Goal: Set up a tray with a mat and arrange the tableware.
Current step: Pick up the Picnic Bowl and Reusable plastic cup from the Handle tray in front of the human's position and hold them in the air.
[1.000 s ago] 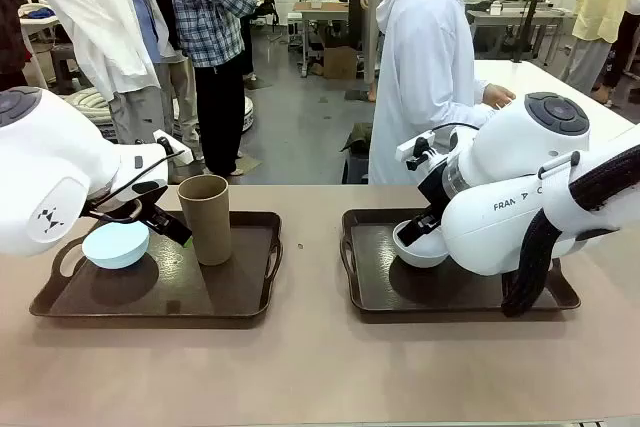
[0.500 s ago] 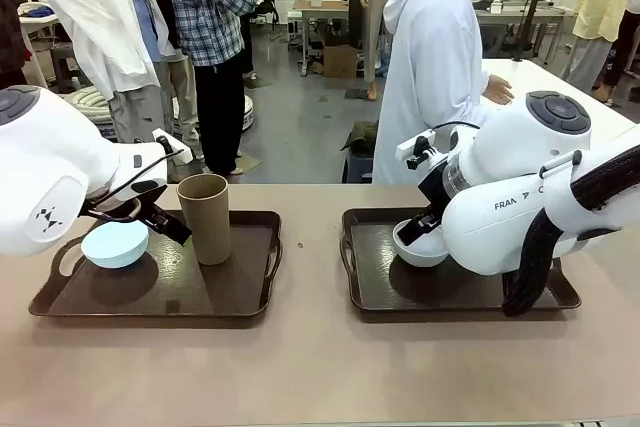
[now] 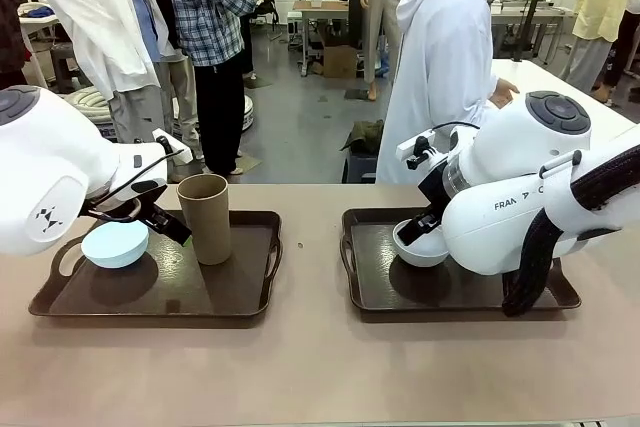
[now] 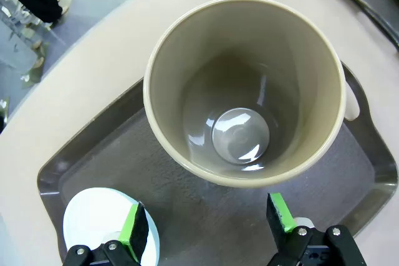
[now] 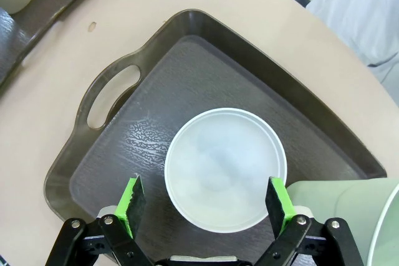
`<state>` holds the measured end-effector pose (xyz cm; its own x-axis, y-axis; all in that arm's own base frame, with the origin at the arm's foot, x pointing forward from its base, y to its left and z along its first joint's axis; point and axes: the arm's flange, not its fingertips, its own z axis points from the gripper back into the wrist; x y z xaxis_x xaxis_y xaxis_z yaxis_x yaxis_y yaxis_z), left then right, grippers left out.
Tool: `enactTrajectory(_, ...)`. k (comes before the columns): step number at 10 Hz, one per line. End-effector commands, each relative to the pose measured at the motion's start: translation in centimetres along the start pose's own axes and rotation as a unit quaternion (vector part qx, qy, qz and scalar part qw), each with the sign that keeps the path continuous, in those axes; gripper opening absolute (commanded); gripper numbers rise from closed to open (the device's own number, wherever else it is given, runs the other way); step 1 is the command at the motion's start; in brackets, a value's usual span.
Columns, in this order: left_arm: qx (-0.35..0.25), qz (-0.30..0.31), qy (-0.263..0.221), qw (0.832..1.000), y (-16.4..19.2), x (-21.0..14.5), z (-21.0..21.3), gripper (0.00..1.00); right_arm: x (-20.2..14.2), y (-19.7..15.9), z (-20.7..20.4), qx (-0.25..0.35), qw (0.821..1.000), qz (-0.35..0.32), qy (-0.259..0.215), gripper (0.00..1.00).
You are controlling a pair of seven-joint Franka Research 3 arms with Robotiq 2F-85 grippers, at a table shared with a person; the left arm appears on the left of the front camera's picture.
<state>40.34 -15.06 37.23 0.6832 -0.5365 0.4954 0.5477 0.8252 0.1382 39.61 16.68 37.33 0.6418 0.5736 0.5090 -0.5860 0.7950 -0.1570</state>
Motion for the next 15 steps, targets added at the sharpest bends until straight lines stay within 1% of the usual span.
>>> enactTrajectory(1,0.0,0.0,-0.001,1.0,0.0,-0.1,0.0,1.0,0.0,0.0,0.0,0.0,1.0,0.0,0.0,1.0)
enactTrajectory(4,0.0,0.0,-0.001,1.0,0.0,-0.1,0.0,1.0,0.0,0.0,0.0,0.0,1.0,0.0,0.0,1.0)
enactTrajectory(5,0.0,0.0,0.0,1.0,0.0,0.0,0.0,1.0,0.1,0.5,0.6,-0.008,1.0,-0.003,0.019,1.0)
enactTrajectory(6,0.024,-0.002,-0.001,1.0,-0.5,-0.1,1.8,1.0,0.9,1.3,2.3,-0.014,0.999,-0.011,0.03,1.0)
enactTrajectory(7,0.041,-0.004,-0.002,0.999,-1.2,0.0,3.9,1.0,1.5,2.2,4.1,-0.019,0.997,-0.029,0.063,1.0)
enactTrajectory(8,0.063,0.033,0.014,0.997,-1.4,0.5,6.3,1.0,2.2,2.7,7.1,-0.007,0.995,-0.039,0.086,1.0)
enactTrajectory(9,0.043,0.057,0.036,0.997,-2.0,0.3,9.7,1.0,2.3,3.4,10.5,0.004,0.993,-0.035,0.115,1.0)
enactTrajectory(10,0.014,0.059,0.065,0.996,-2.3,0.4,12.3,1.0,2.1,3.4,13.0,0.003,0.99,-0.03,0.141,1.0)
enactTrajectory(11,-0.044,0.076,0.099,0.991,-2.4,0.5,14.8,1.0,1.5,3.1,15.2,0.002,0.985,-0.034,0.169,1.0)
enactTrajectory(12,-0.071,0.081,0.138,0.985,-2.6,0.7,16.4,1.0,0.6,2.0,17.2,0.004,0.98,-0.056,0.193,1.0)
enactTrajectory(13,-0.079,0.082,0.159,0.981,-2.7,0.9,17.3,1.0,-0.5,1.1,19.0,0.01,0.975,-0.074,0.21,1.0)
enactTrajectory(14,-0.09,0.094,0.165,0.978,-2.6,1.1,18.3,1.0,-1.5,0.5,20.4,0.015,0.972,-0.093,0.215,1.0)
enactTrajectory(15,-0.083,0.102,0.158,0.979,-2.5,1.1,18.6,1.0,-2.0,0.3,20.6,0.017,0.973,-0.101,0.209,1.0)
